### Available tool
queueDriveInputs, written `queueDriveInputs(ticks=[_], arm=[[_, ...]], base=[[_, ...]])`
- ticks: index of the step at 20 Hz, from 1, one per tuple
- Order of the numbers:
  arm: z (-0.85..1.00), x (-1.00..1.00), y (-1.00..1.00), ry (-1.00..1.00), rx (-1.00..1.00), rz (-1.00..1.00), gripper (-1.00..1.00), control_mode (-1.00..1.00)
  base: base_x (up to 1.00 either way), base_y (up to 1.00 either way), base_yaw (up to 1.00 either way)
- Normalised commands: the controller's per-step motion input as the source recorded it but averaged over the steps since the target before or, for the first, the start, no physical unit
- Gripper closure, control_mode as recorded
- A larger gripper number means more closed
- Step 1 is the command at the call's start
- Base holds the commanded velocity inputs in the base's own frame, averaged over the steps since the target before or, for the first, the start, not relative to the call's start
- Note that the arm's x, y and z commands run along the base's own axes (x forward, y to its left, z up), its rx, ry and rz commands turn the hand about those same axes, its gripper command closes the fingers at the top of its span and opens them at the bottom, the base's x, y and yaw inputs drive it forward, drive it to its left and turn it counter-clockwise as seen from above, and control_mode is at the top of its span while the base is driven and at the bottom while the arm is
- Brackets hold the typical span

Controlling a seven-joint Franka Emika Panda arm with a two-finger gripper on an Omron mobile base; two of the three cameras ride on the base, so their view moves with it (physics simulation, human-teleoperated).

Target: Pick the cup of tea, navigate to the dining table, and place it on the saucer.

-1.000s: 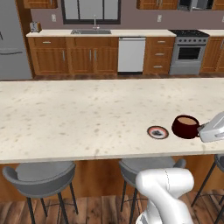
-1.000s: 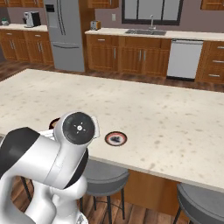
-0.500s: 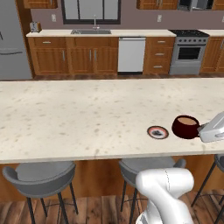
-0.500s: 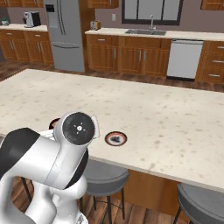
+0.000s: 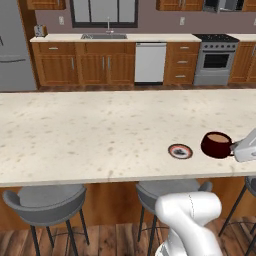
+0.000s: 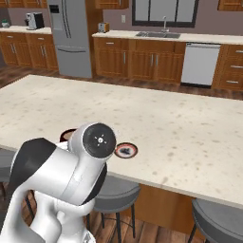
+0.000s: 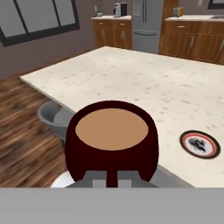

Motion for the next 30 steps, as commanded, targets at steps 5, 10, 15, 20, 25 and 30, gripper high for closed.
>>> queueDriveInputs(ticks=[5, 10, 15, 20, 25, 30], arm=[[-0.08, 0.62, -0.53, 0.00, 0.00, 0.08, 1.00, -1.00], [-0.34, 0.98, -0.24, 0.02, 0.00, 0.07, 1.00, -1.00], [-0.72, 0.92, -0.04, -0.01, 0.00, 0.05, 1.00, -1.00], [-0.69, 0.29, 0.00, -0.11, 0.00, 0.01, 1.00, -1.00], [-0.12, 0.28, -0.11, -0.06, 0.00, 0.00, 1.00, -1.00], [-0.01, 0.29, -0.10, 0.00, 0.00, 0.00, 1.00, -1.00]], base=[[0.00, 0.00, 0.00], [0.00, 0.00, 0.00], [0.00, 0.00, 0.00], [0.00, 0.00, 0.00], [0.00, 0.00, 0.00], [0.00, 0.00, 0.00]])
